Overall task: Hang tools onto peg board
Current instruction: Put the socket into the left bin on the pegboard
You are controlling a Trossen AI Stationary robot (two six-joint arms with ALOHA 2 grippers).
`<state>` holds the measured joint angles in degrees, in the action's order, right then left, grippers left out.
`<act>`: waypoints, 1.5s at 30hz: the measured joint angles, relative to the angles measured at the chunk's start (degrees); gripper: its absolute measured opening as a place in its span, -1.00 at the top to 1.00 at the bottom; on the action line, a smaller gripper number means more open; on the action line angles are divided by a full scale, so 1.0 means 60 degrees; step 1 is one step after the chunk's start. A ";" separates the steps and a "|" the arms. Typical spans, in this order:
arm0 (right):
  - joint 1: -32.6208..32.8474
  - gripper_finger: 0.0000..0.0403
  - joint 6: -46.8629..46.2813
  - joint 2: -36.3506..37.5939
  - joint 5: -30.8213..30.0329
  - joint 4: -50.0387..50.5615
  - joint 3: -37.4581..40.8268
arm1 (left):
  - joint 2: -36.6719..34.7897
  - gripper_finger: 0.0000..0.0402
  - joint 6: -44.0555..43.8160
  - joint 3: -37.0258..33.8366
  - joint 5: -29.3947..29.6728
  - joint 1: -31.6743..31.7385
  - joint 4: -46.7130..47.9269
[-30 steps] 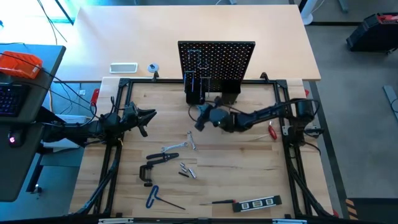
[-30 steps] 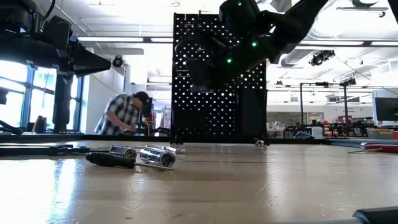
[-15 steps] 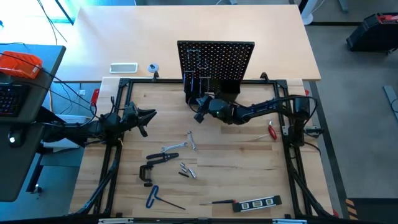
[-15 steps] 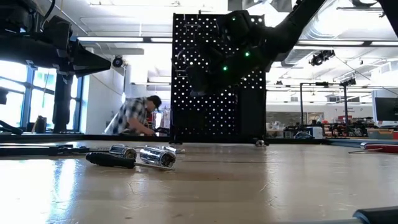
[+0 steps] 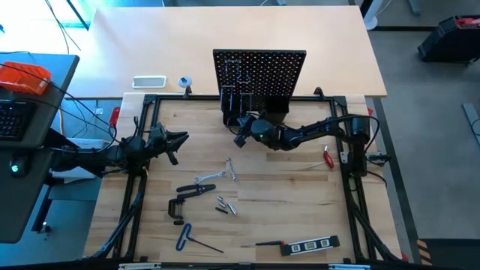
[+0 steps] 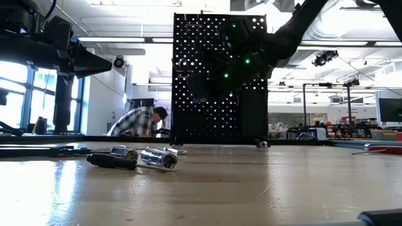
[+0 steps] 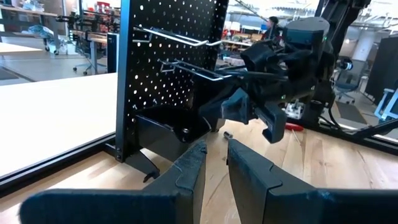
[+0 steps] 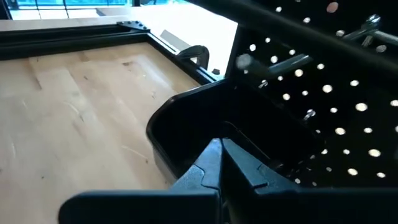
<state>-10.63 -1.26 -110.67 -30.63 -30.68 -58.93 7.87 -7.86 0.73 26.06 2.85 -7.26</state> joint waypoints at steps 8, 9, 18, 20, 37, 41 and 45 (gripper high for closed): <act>0.0025 1.00 0.0002 0.0000 -0.0066 0.0018 0.0003 | -0.0001 0.70 0.0001 0.0000 0.0000 0.0000 0.0018; 0.0026 1.00 0.0000 0.0000 -0.0066 0.0018 0.0003 | -0.0001 0.70 0.0001 0.0000 0.0003 0.0000 0.0021; 0.0026 1.00 0.0002 0.0000 -0.0073 0.0143 0.0003 | 0.0001 0.70 0.0004 0.0000 0.0000 0.0000 0.0026; 0.0026 1.00 -0.0035 0.0000 -0.0077 0.0196 0.0003 | -0.0001 0.70 0.0004 0.0000 0.0000 0.0000 0.0028; -0.0106 1.00 0.0007 0.0000 0.0375 -0.0073 0.0007 | 0.0000 0.70 0.0001 0.0000 0.0000 0.0000 0.0021; -0.0097 0.98 0.0033 0.0000 0.0375 -0.0074 0.0007 | -0.0001 0.70 -0.0076 0.0000 0.0000 0.0000 0.0021; -0.0080 0.82 0.0008 0.0000 0.0361 -0.0080 0.0010 | -0.0001 0.70 -0.0080 0.0000 0.0000 0.0000 0.0021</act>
<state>-11.11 -1.21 -110.67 -28.47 -31.16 -58.87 7.86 -8.34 0.73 26.06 2.85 -7.14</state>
